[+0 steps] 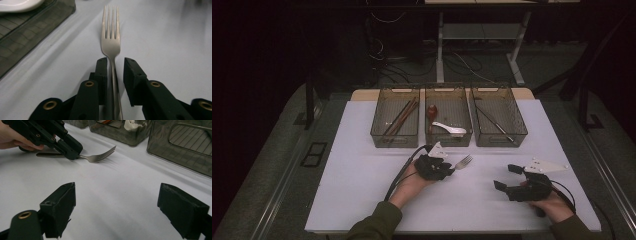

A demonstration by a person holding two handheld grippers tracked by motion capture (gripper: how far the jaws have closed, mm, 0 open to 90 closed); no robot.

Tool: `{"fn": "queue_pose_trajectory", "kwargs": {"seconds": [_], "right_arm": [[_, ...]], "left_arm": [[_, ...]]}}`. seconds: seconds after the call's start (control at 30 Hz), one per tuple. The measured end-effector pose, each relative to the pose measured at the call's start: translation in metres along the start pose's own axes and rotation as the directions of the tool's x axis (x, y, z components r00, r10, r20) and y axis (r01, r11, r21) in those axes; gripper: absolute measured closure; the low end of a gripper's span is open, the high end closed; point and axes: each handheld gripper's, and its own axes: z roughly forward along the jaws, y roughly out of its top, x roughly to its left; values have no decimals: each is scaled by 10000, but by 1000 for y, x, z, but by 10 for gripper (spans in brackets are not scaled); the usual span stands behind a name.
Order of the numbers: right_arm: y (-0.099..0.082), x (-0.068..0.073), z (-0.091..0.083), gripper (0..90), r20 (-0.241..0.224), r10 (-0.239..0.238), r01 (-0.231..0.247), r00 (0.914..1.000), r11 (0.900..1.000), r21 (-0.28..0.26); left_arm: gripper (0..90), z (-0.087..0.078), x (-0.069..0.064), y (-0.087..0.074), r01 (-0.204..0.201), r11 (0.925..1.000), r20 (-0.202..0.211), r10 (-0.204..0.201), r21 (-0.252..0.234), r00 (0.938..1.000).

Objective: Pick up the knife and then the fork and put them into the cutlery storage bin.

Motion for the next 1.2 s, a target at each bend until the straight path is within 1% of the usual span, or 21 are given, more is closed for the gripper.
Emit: {"fn": "queue_pose_trajectory", "kwargs": {"seconds": [0.03,0.13,0.2,0.3,0.37,0.43,0.5,0.53,0.57,0.63,0.67,0.7,0.73,0.77,0.83,0.87,0.9,0.97,1.03,1.07,1.2], "right_arm": [[0,0,0,149,5,-5,5,10000,10000,-6],[0,0,0,149,44,-18,18,10000,10000,-17],[0,-1,1,149,84,-51,51,10000,10000,-26],[0,-1,1,148,88,33,-32,10000,10000,-72],[0,-2,1,149,143,25,-24,9999,10000,-60],[0,-2,2,149,161,-30,30,9999,10000,-21],[1,-1,2,149,160,-51,50,9999,10000,58],[2,-1,2,149,163,-12,11,9999,10000,89],[3,-2,1,148,178,53,-55,9998,9999,114],[5,-2,0,149,121,314,-316,9994,9993,180],[6,-2,0,148,40,443,-443,9990,9988,207],[8,-2,-1,149,-23,502,-502,9987,9986,195],[10,-3,-2,148,-91,497,-495,9987,9986,198],[12,-4,-3,148,-311,566,-559,9979,9982,223],[15,-5,-5,149,-655,756,-752,9950,9971,96],[16,-5,-6,150,-726,802,-804,9941,9968,4],[18,-5,-6,153,-752,801,-801,9939,9968,31],[22,-4,-3,154,-737,739,-739,9945,9973,25],[26,-2,0,158,-716,590,-583,9957,9982,112],[28,-1,2,177,-708,504,-497,9962,9987,117],[37,3,7,190,-768,233,-234,9968,9997,-4]], "left_arm": [[743,0,0,0,50,10000,-27,-50,-22,10000],[765,0,0,0,-183,9998,-128,184,77,9997],[791,0,-1,0,-203,9998,-207,205,86,9996],[828,0,-1,0,-324,9994,-232,327,134,9992],[834,1,-2,1,-294,9995,-291,296,82,9991],[840,0,-1,1,-296,9995,-236,299,133,9993],[842,0,-1,0,-192,9998,-202,193,55,9996],[842,-1,-1,1,-250,9996,-224,252,92,9994],[842,-1,-1,1,-283,9996,-241,285,51,9993],[842,-3,-2,2,-155,9998,-222,152,-125,9996],[842,-5,-2,3,-174,9997,-234,170,-166,9996],[843,-7,-2,3,-247,9995,-247,243,-172,9994],[843,-9,-3,4,-201,9995,-260,194,-258,9995],[843,-11,-4,5,-195,9992,-252,187,-350,9995],[843,-15,-6,6,-224,9986,-248,212,-477,9995],[844,-17,-7,7,-280,9982,-250,267,-529,9993],[844,-18,-9,8,-238,9977,-263,221,-627,9994],[844,-22,-11,9,-297,9967,-271,278,-759,9992],[845,-25,-13,11,-315,9953,-305,288,-919,9991],[845,-27,-14,12,-335,9944,-354,301,-1004,9989],[845,-36,-17,16,-366,9898,-400,313,-1376,9987]]}}
